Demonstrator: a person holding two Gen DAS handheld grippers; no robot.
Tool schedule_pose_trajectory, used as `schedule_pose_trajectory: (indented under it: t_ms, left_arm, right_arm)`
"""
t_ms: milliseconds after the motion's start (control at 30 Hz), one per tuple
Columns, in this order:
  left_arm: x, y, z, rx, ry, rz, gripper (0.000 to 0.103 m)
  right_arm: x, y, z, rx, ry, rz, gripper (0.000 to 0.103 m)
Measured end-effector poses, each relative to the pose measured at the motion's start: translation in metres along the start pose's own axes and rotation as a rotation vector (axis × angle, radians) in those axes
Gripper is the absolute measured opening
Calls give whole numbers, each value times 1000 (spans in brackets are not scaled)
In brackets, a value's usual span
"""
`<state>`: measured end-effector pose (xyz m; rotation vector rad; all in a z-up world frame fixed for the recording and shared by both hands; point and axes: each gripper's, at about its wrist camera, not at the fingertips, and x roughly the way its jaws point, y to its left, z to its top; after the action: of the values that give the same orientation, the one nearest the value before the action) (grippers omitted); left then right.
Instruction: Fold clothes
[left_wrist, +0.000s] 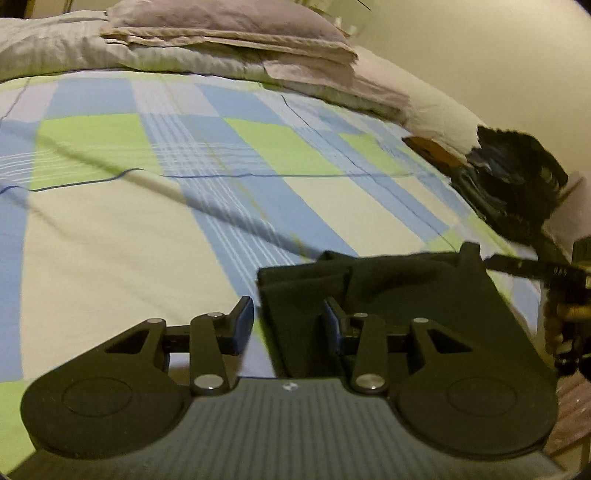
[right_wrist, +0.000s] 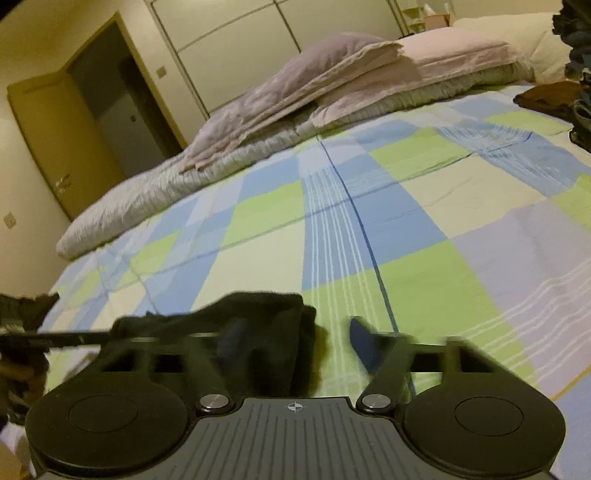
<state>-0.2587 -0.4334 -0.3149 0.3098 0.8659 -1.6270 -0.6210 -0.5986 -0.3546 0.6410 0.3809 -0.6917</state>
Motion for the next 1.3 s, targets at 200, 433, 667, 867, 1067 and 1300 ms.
schedule_pose_trajectory:
  t_ms: [200, 433, 667, 867, 1067, 1300]
  left_arm:
    - [-1, -4, -4, 39, -16, 12, 16]
    - [-24, -16, -4, 107, -127, 18, 2]
    - [-18, -14, 9, 90, -179, 41, 2]
    - [7, -4, 1, 62, -66, 94, 6]
    - [-30, -9, -7, 72, -91, 159, 9]
    - [-75, -52, -28, 182, -118, 169, 31]
  right_arm:
    - [9, 0, 2, -5, 34, 40, 67]
    - [18, 10, 4, -61, 50, 19, 3]
    - [-4, 22, 21, -173, -70, 8, 2]
    - [35, 0, 13, -91, 56, -11, 3]
    - [19, 10, 9, -131, 51, -77, 25]
    - [-21, 46, -9, -201, -9, -92, 77]
